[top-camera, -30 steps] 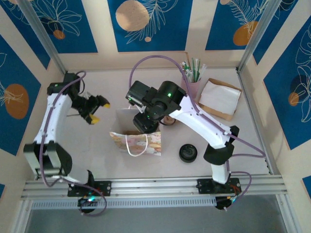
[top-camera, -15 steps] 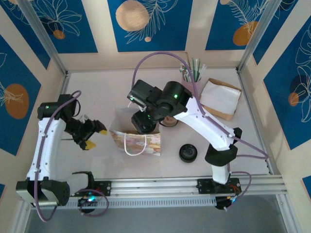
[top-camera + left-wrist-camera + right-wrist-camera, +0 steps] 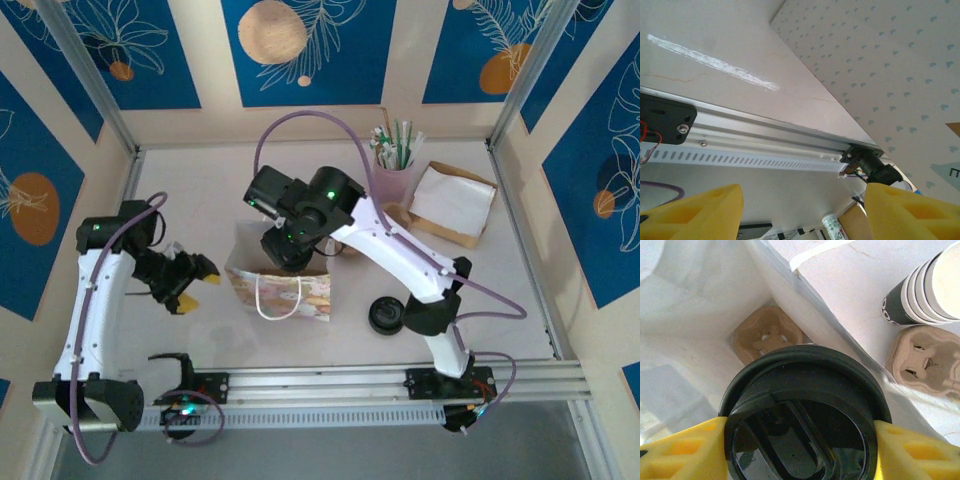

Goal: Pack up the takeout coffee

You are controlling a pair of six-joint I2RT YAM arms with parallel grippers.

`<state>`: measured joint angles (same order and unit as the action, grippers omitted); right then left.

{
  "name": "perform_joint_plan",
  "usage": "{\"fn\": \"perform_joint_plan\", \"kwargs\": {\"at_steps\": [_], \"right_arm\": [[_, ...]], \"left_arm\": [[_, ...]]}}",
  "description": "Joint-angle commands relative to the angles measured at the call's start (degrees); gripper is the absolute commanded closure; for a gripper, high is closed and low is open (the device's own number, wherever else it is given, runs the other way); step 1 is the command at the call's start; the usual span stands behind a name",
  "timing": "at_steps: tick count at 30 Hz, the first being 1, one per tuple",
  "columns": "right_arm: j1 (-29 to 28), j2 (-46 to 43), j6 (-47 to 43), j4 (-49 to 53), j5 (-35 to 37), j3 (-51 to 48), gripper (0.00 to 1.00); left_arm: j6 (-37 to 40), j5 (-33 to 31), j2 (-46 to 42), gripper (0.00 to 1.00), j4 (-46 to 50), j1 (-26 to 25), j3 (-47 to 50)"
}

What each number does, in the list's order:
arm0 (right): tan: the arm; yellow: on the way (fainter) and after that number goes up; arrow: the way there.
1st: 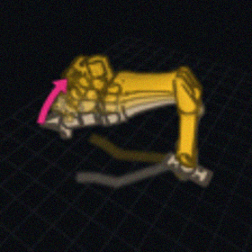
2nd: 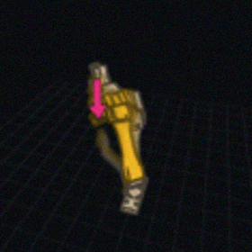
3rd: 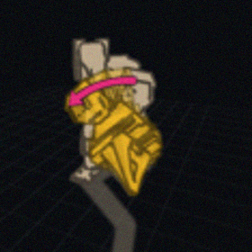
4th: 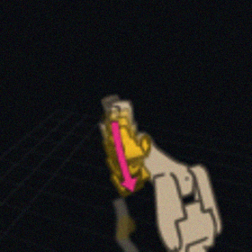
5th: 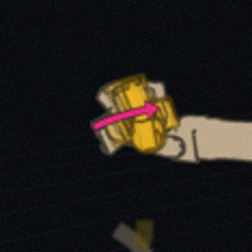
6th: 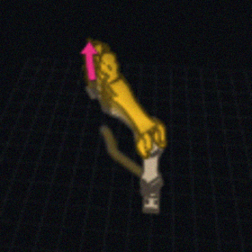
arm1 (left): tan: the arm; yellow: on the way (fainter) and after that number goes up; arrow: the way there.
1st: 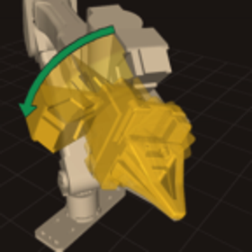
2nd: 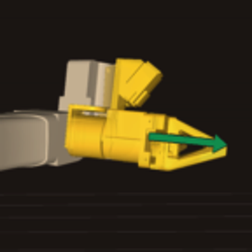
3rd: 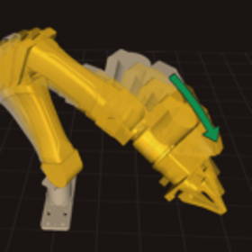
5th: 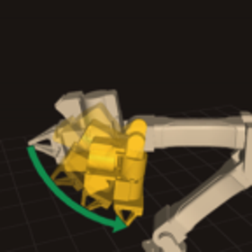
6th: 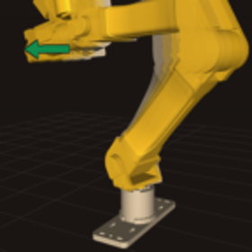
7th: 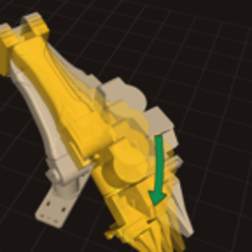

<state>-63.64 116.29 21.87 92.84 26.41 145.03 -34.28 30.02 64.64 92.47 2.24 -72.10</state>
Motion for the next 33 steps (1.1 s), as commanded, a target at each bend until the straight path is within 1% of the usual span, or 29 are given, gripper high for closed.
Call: {"fn": "perform_joint_plan", "kwargs": {"at_steps": [1, 6, 9, 12, 14, 16, 18, 21, 24, 28, 33], "right_arm": [[-0.4, 0.8, -2.1, 9.0, 0.9, -0.7, 0.42], [-0.9, -1.7, -0.5, 8.9, -0.1, -4.9, 0.42], [-1.1, -2.8, -0.7, 9.0, -0.6, -7.5, 0.42], [-0.9, -2.8, -2.0, 8.9, -1.4, -7.8, 0.42], [-0.7, -2.4, -2.7, 8.9, -1.8, -7.2, 0.42], [-0.4, -2.3, -2.9, 8.9, -2.5, -6.8, 0.42], [-0.3, -1.9, -3.2, 8.9, -3.2, -6.6, 0.42], [-0.2, -1.4, -3.6, 8.8, -3.6, -6.0, 0.42], [-0.2, -1.8, -3.0, 8.9, -4.6, -5.5, 0.42], [-0.7, -3.4, -2.3, 8.9, -5.8, -7.0, 0.42], [-1.6, -4.8, -1.6, 8.9, -7.5, -8.9, 0.42]], "left_arm": [[0.7, 2.7, 0.5, 0.35, 2.9, 0.2, -0.1], [0.4, 5.1, -0.8, 0.39, 4.3, 0.2, 1.3], [2.0, 4.6, -2.6, 0.41, 9.7, 0.3, -0.1], [-0.9, 10.5, -6.4, 0.53, 10.0, -0.1, 2.2], [-3.7, 13.2, -8.6, 0.62, 9.9, -2.3, 5.2], [-4.6, 13.6, -9.7, 0.68, 10.0, -5.4, 7.2], [-5.0, 13.8, -10.0, 0.7, 9.8, -8.1, 9.5], [-3.3, 11.3, -7.2, 0.71, 8.3, -8.4, 9.5], [-4.0, 11.1, -2.0, 0.71, 2.0, -8.4, 7.9], [-4.9, 9.9, 6.5, 0.72, -5.3, -8.4, 2.4], [-3.9, 7.3, 13.9, 0.72, -8.2, -8.5, -4.1]]}}
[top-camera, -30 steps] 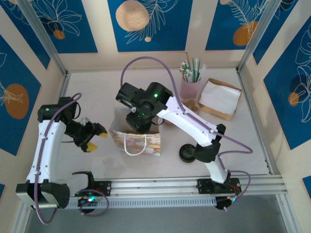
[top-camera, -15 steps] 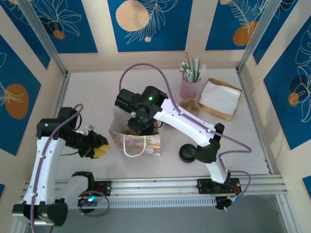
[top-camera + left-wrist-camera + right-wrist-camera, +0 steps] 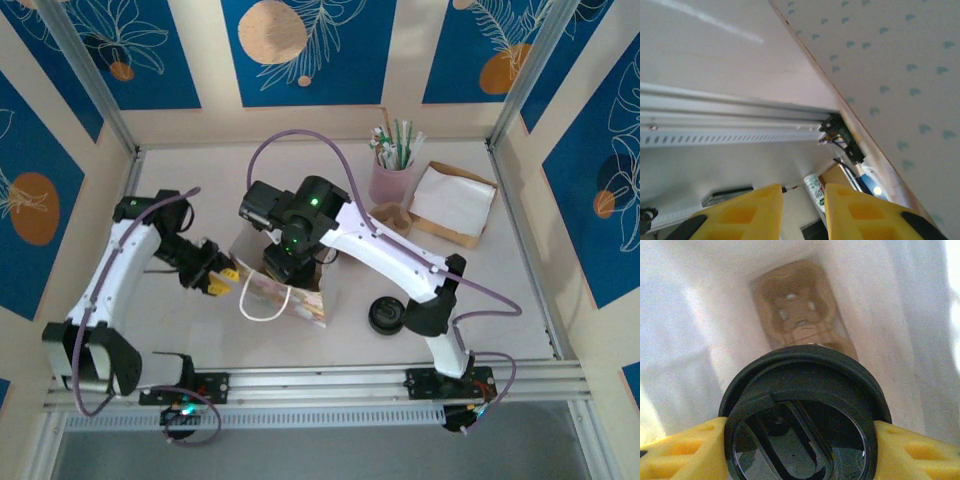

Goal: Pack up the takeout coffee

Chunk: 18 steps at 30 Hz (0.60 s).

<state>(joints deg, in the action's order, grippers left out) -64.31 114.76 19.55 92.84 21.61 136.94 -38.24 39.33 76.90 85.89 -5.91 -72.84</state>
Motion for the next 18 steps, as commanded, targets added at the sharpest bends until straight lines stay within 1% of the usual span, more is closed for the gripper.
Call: {"fn": "perform_joint_plan", "kwargs": {"at_steps": [1, 6, 11, 18], "right_arm": [[-1.2, -3.4, 1.0, 8.9, -3.0, -1.5, 0.42], [-0.9, -4.6, 3.2, 8.9, -3.0, -4.2, 0.42], [1.6, -4.8, 3.7, 9.0, -6.1, -7.6, 0.42], [3.1, -5.6, 4.3, 9.0, -8.8, -10.8, 0.42]], "left_arm": [[0.1, -2.4, 2.5, 0.72, -2.0, -0.3, -4.1], [-0.8, -2.4, 3.8, 0.72, -3.8, -0.3, -4.8], [0.5, -3.9, 4.6, 0.72, -2.1, -0.2, -6.4], [2.9, -6.8, 5.5, 0.71, 1.0, -0.2, -8.8]]}}
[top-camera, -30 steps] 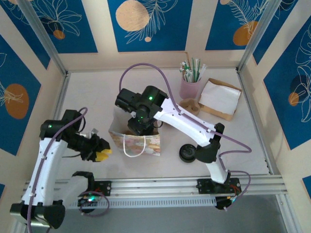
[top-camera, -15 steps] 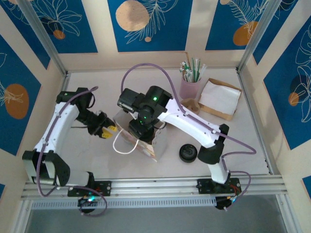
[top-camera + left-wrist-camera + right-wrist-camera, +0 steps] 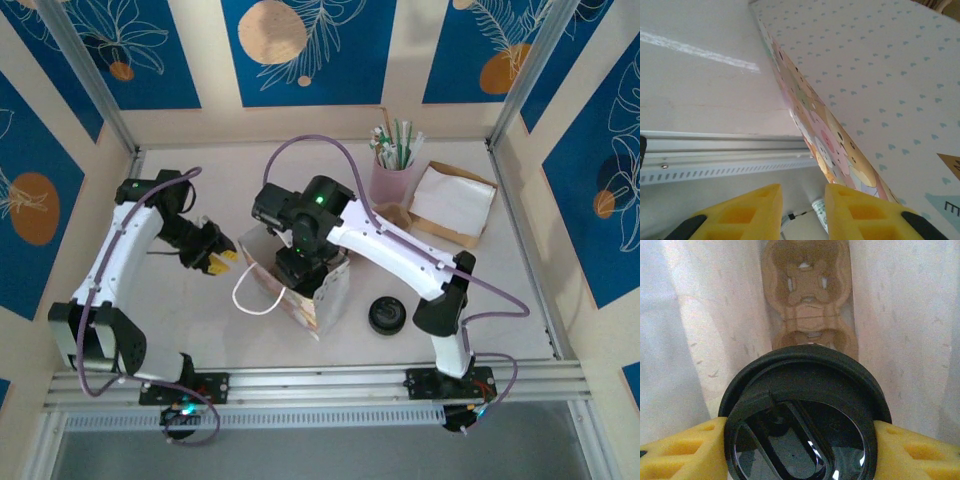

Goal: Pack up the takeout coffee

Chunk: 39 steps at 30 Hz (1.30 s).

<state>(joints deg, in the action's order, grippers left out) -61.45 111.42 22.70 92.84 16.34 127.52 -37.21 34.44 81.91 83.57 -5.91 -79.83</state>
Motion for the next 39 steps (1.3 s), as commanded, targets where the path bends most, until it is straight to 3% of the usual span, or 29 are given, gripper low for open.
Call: {"fn": "perform_joint_plan", "kwargs": {"at_steps": [1, 12, 22, 39], "right_arm": [[0.3, -2.5, 1.1, 9.0, -4.0, -2.3, 0.42], [-0.1, -4.8, 1.8, 9.1, -6.4, -7.8, 0.42], [0.0, -2.5, 1.3, 9.1, -5.7, -5.8, 0.42], [0.8, -1.5, 0.4, 9.1, -6.1, -10.9, 0.42]], "left_arm": [[2.1, -2.1, 0.6, 0.71, 3.6, -0.2, -1.8], [2.9, -3.5, 1.4, 0.71, 3.9, -0.2, -1.9], [3.8, -4.8, 1.7, 0.71, 4.0, -0.1, -1.6], [4.9, -7.6, 3.5, 0.7, 4.0, -0.2, -3.6]]}}
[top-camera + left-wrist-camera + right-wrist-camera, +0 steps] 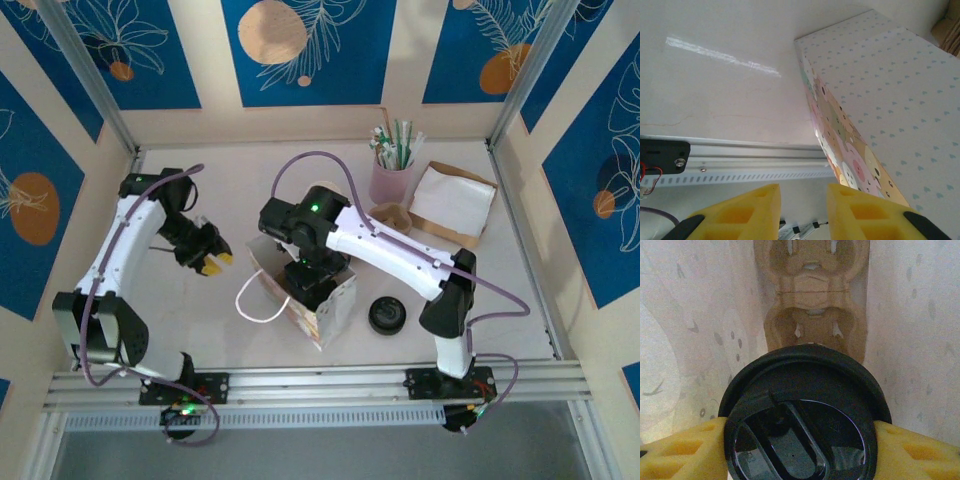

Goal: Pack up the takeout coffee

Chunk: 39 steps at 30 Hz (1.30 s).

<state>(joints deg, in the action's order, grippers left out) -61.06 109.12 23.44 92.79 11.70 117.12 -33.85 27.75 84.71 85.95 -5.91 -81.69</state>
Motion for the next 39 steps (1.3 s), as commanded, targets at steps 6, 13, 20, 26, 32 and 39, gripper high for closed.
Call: {"fn": "perform_joint_plan", "kwargs": {"at_steps": [6, 13, 20, 26, 32, 39], "right_arm": [[0.5, 1.6, -0.1, 9.1, -2.0, -0.9, 0.41], [0.5, 1.4, 0.7, 9.1, -2.5, -0.1, 0.41], [0.2, 1.2, 1.3, 9.1, -2.3, -0.7, 0.41], [-0.2, 1.0, 1.4, 9.1, -1.8, -1.5, 0.41], [-0.2, 1.6, 1.5, 9.0, -1.8, -0.8, 0.41], [-0.4, 1.7, 1.6, 9.0, -1.8, -0.1, 0.4]], "left_arm": [[1.9, -1.1, 1.3, 0.69, 1.6, -0.1, -2.3], [1.6, -2.2, 0.8, 0.64, 1.3, -0.1, -3.3], [0.4, -3.2, -0.6, 0.49, -0.2, 0.2, -4.9], [0.6, -4.8, -2.3, 0.28, 0.2, 0.7, -5.1], [0.4, -6.5, -4.1, 0.11, 0.4, 1.6, -5.9], [0.5, -8.3, -5.2, 0.01, 1.2, 2.2, -6.8]]}}
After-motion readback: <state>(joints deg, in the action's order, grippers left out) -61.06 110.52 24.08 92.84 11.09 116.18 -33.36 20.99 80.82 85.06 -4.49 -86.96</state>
